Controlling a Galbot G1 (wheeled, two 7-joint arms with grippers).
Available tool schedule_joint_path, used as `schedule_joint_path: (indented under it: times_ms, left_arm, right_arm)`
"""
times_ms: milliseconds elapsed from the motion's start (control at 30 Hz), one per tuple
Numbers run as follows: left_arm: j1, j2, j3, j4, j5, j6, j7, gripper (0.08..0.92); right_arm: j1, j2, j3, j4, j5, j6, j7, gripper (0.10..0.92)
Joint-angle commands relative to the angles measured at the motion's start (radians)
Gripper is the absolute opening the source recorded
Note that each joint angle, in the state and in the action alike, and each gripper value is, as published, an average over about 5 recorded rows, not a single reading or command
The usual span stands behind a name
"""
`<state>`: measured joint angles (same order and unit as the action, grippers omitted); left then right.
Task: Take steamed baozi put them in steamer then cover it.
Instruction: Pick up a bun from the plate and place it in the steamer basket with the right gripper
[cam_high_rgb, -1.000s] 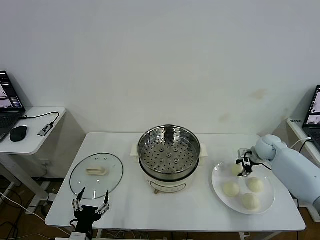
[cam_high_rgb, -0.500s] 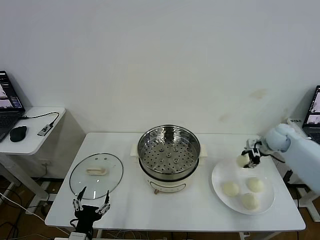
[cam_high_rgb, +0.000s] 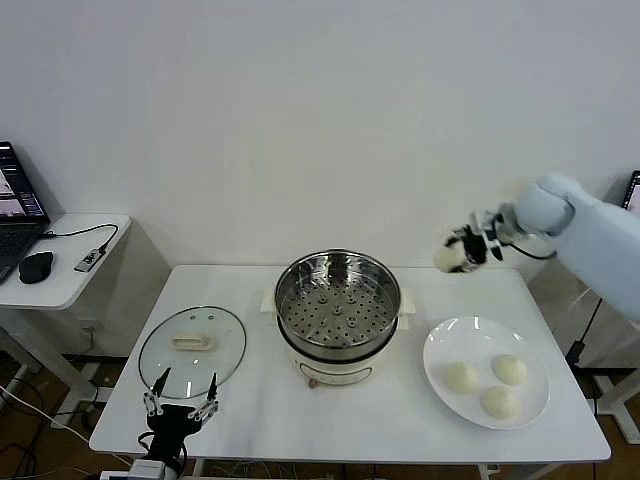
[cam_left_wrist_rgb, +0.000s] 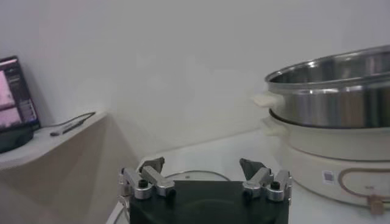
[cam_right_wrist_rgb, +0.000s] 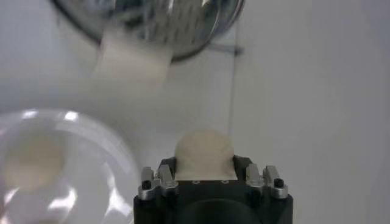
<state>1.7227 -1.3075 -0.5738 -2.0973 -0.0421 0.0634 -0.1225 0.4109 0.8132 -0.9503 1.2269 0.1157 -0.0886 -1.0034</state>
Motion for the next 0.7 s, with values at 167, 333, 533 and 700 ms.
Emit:
schedule_joint_path:
  times_ms: [167, 333, 533, 700]
  left_arm:
    - [-0.008, -0.002, -0.024, 0.02, -0.109, -0.016, -0.005, 0.823]
    - [-0.012, -0.005, -0.034, 0.022, -0.107, -0.025, -0.013, 0.823]
    - [-0.015, -0.007, -0.033, 0.023, -0.102, -0.026, -0.014, 0.823]
    - [-0.019, -0.01, -0.031, 0.026, -0.099, -0.026, -0.014, 0.823]
  right_arm:
    - [0.126, 0.318, -0.224, -0.076, 0.03, 0.224, 0.039, 0.594]
    - [0.086, 0.375, -0.267, -0.151, -0.084, 0.375, 0.047, 0.6]
    - [0.056, 0.418, -0.281, -0.201, -0.229, 0.499, 0.068, 0.602]
    - [0.034, 0.455, -0.276, -0.252, -0.347, 0.574, 0.096, 0.602]
